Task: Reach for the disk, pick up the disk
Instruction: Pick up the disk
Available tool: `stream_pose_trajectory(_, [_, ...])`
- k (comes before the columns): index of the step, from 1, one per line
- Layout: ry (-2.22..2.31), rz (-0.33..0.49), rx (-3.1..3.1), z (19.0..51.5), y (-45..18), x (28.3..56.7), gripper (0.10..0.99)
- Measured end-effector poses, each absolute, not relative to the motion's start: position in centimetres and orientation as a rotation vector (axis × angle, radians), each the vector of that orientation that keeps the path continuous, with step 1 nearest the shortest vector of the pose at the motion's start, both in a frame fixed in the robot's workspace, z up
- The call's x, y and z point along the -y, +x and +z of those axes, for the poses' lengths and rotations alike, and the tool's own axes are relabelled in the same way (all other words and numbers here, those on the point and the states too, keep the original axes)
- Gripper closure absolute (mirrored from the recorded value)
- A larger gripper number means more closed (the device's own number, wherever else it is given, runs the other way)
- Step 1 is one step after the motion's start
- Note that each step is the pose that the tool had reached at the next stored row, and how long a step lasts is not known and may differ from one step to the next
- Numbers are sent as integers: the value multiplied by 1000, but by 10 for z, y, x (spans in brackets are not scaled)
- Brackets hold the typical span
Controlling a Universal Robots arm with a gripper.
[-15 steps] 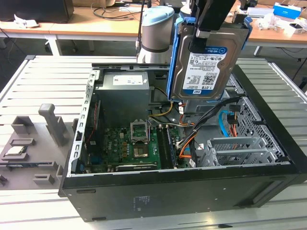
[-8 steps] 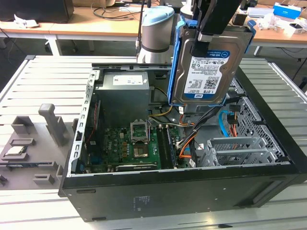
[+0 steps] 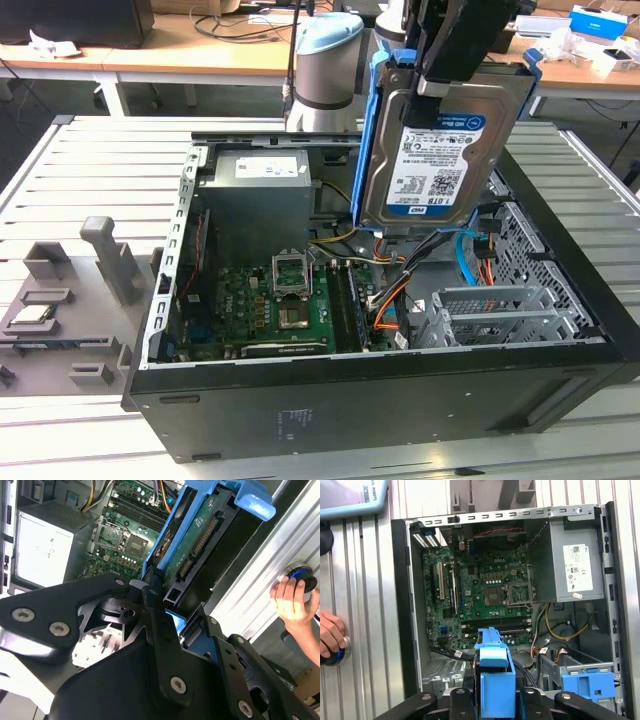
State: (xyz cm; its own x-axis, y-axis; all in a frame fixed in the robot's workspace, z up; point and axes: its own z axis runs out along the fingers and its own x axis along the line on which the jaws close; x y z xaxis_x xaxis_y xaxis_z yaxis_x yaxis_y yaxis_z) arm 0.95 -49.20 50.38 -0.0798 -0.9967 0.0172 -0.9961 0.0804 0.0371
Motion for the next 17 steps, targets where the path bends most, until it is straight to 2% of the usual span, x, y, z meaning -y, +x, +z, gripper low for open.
stream_pose_trajectory(17, [2105,-24,2281,504,10,519,722])
